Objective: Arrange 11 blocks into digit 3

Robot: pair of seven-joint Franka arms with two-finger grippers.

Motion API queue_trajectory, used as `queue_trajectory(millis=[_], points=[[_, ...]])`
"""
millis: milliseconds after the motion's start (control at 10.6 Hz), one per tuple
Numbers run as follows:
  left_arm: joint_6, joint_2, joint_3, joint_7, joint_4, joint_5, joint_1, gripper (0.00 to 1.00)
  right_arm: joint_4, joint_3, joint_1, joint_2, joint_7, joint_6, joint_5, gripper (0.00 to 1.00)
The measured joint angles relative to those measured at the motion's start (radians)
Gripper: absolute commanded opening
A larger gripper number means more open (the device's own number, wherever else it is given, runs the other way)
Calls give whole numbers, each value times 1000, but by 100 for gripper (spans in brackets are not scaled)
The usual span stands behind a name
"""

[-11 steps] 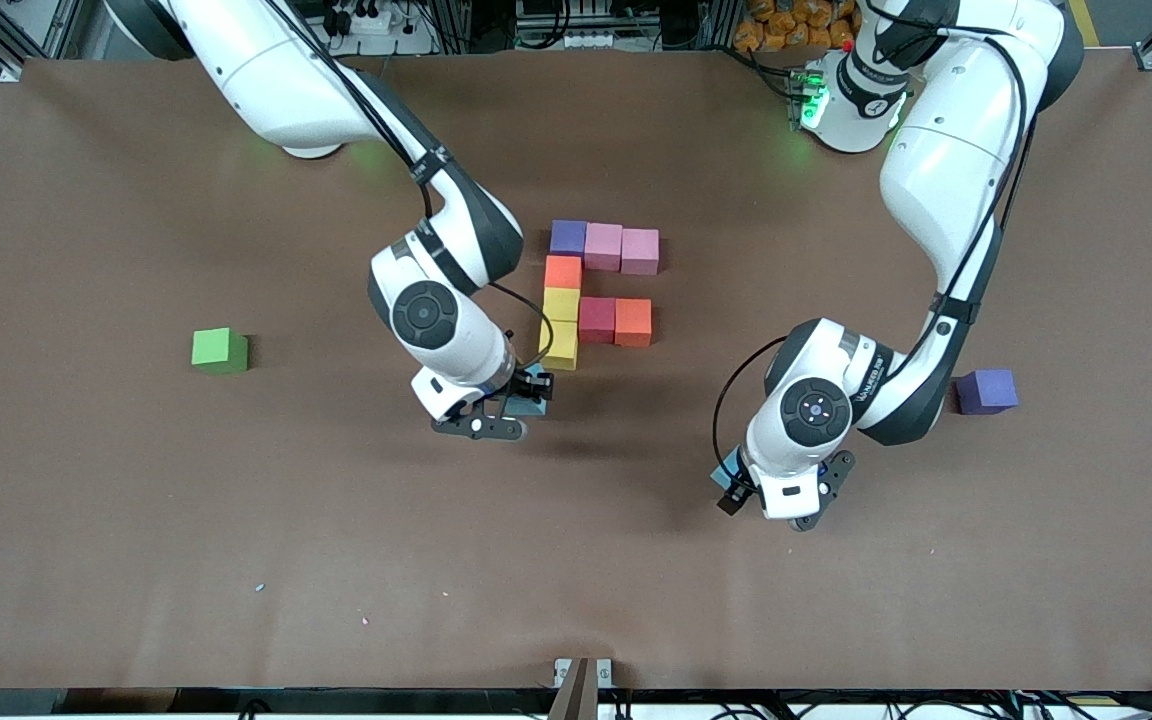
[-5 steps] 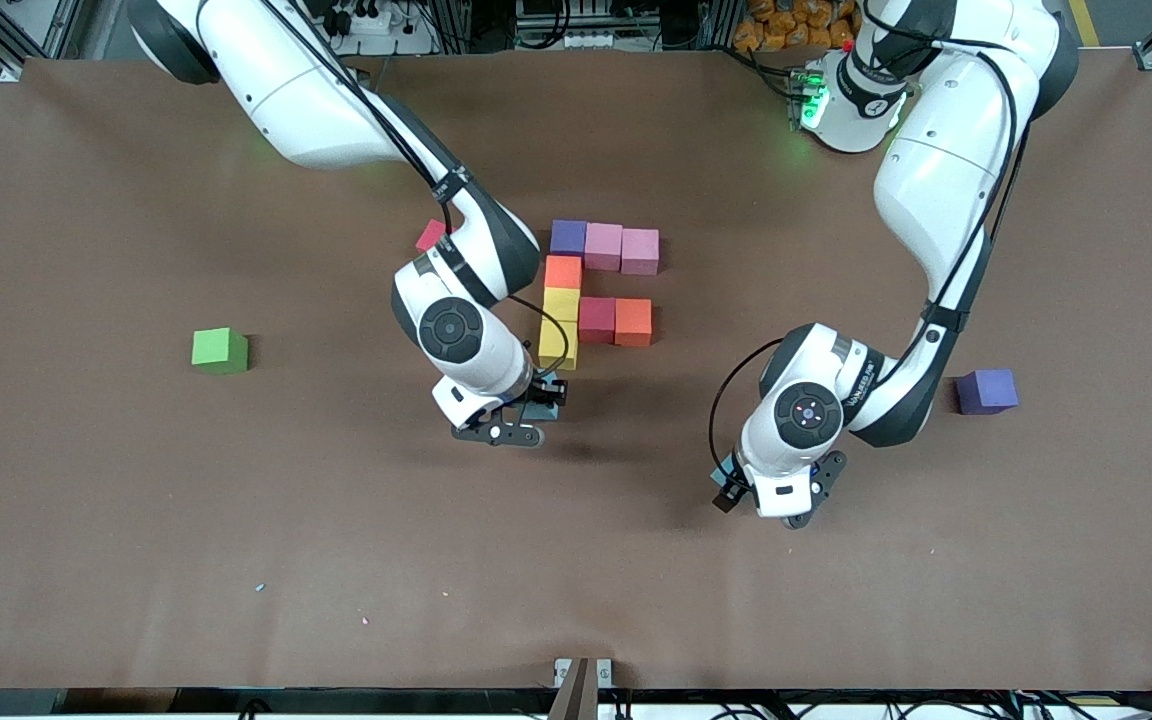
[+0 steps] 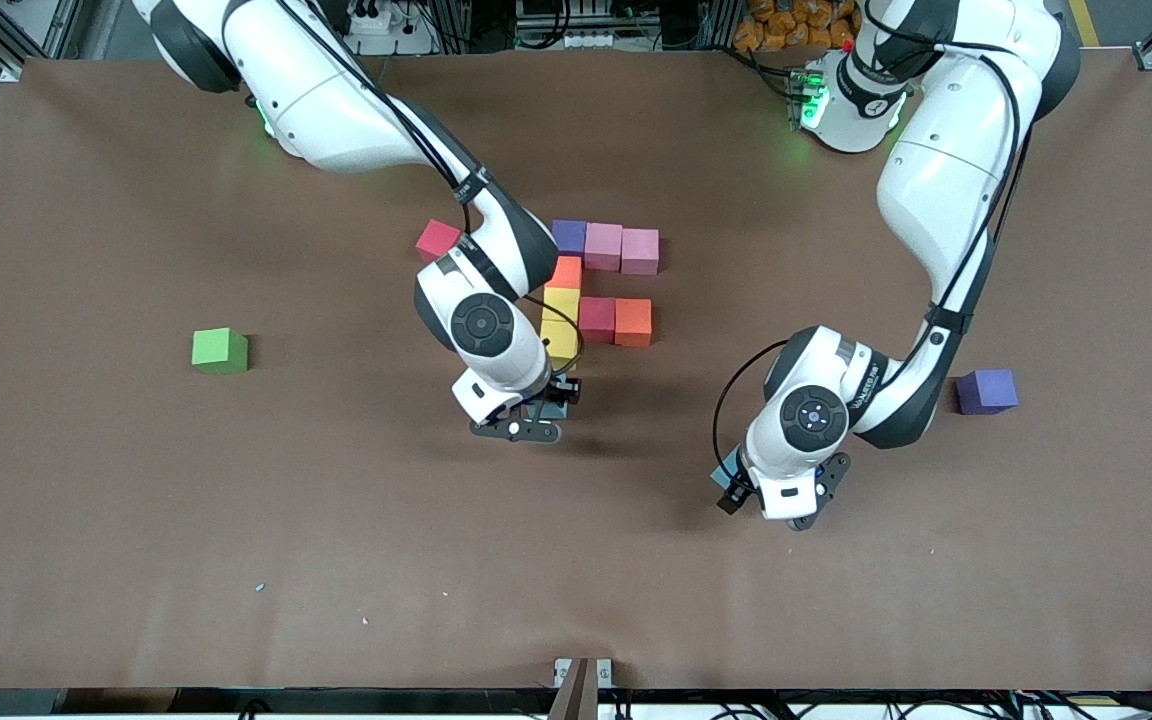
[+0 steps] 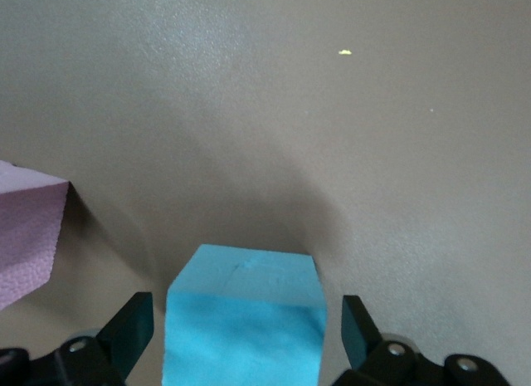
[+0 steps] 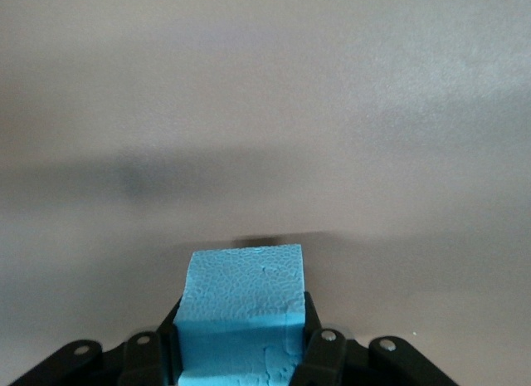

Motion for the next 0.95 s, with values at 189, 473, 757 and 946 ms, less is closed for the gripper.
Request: queue_trajectory(millis=[189, 473, 757, 946], points=[[0, 1, 0, 0, 0, 0, 0, 100, 9, 0, 3, 10, 3, -1, 0, 8], [0, 2, -1, 0, 0, 0, -1, 90, 12, 0, 6, 14, 4, -20, 0, 6], [0, 2, -2, 1, 0, 0, -4, 78, 37, 0, 13, 20, 9, -59, 0, 5], [1, 3, -2, 1, 0, 0, -4, 68, 66, 0, 24, 36, 17, -65, 0, 5]])
